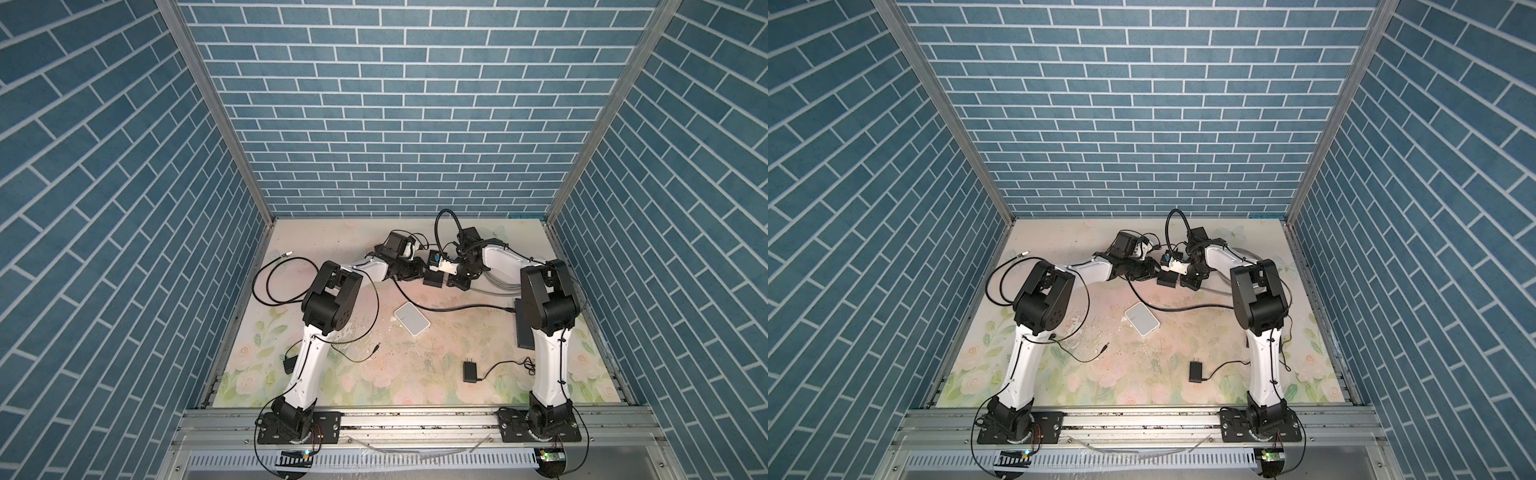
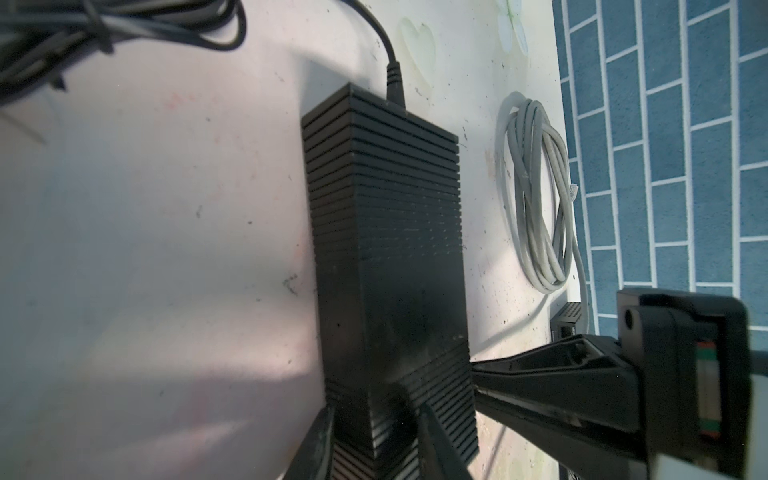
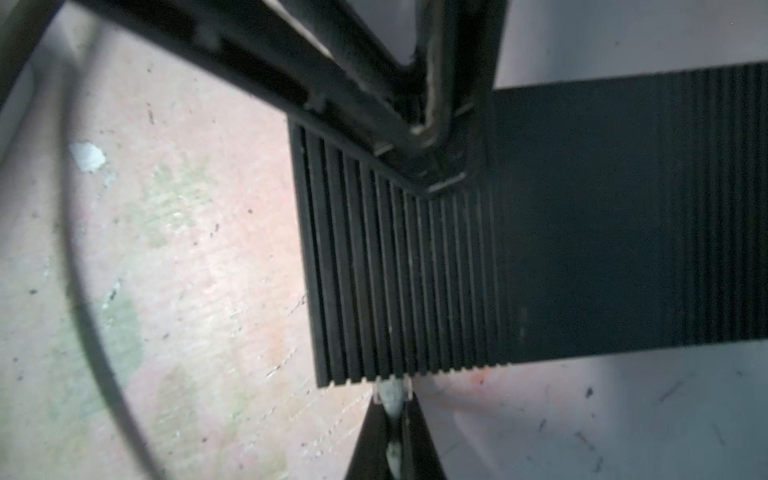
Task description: Insert the plug into the switch port
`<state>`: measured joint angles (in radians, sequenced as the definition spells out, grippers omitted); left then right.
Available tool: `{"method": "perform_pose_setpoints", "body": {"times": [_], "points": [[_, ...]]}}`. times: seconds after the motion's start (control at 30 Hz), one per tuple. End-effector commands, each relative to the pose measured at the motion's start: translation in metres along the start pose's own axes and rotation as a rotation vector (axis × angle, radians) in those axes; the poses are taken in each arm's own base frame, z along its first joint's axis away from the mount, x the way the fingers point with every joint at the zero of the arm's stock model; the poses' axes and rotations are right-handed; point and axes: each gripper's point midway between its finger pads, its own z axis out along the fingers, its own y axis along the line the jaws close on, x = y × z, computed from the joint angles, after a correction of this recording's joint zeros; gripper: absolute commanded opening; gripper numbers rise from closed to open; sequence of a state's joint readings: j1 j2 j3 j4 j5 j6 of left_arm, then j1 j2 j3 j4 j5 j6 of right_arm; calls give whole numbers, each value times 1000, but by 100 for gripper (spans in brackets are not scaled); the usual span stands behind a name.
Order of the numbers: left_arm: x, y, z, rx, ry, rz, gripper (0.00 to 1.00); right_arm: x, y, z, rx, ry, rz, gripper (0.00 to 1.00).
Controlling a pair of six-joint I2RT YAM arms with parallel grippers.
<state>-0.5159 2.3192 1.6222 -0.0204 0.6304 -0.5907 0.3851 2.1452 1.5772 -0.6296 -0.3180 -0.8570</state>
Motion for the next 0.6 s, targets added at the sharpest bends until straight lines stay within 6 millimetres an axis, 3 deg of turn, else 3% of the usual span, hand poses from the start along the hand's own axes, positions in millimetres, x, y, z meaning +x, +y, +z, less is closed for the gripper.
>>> {"method": "perform_pose_setpoints", "body": {"times": [0.0, 0.17, 0.33, 0.43, 0.57], "points": [[70, -60, 39, 170, 180, 87, 34, -84, -14, 2, 56, -274, -105, 2], [32, -23, 7, 19, 83, 92, 35, -54, -22, 0, 97, -198, -82, 3], [-24, 18, -35, -87, -33, 97, 36, -30, -44, -10, 120, -157, -13, 3], [-54, 23, -63, -97, -107, 104, 37, -18, -47, -7, 107, -119, 3, 4], [-74, 21, -91, -132, -155, 138, 39, -8, -52, -1, 117, -88, 5, 5]]}}
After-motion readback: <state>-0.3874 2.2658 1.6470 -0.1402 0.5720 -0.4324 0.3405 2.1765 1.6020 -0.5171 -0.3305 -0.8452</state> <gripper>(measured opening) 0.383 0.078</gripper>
